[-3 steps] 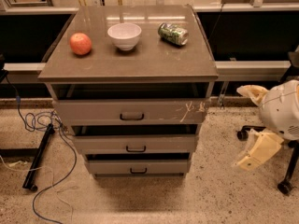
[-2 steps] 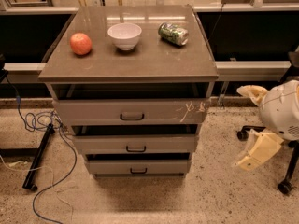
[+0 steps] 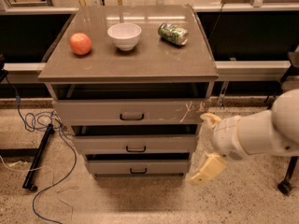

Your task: Open bottom drawer

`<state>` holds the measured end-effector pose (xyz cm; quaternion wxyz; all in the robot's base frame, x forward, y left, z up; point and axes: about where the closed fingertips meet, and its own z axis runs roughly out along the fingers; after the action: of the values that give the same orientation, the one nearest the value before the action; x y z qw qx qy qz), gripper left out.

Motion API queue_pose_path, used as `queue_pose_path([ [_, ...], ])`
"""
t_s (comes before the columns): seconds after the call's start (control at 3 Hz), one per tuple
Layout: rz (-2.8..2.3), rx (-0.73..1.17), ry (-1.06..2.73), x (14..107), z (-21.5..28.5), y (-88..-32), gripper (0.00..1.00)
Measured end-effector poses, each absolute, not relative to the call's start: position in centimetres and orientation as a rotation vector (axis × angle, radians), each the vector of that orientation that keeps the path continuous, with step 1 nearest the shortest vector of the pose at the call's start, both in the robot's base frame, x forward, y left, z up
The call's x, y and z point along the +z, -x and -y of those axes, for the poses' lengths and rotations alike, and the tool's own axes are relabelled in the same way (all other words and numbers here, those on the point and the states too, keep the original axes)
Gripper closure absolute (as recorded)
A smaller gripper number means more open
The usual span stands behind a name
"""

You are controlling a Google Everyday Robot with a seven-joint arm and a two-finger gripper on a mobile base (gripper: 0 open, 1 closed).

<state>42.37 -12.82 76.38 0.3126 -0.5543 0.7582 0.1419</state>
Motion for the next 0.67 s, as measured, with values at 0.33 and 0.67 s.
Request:
queue_pose_path([
  [0.33, -1.988, 0.407, 1.445, 72.8, 10.7, -42.7, 0.0],
  [0.67, -2.027, 0.424, 1.443, 68.6, 10.3, -43.4, 0.0],
])
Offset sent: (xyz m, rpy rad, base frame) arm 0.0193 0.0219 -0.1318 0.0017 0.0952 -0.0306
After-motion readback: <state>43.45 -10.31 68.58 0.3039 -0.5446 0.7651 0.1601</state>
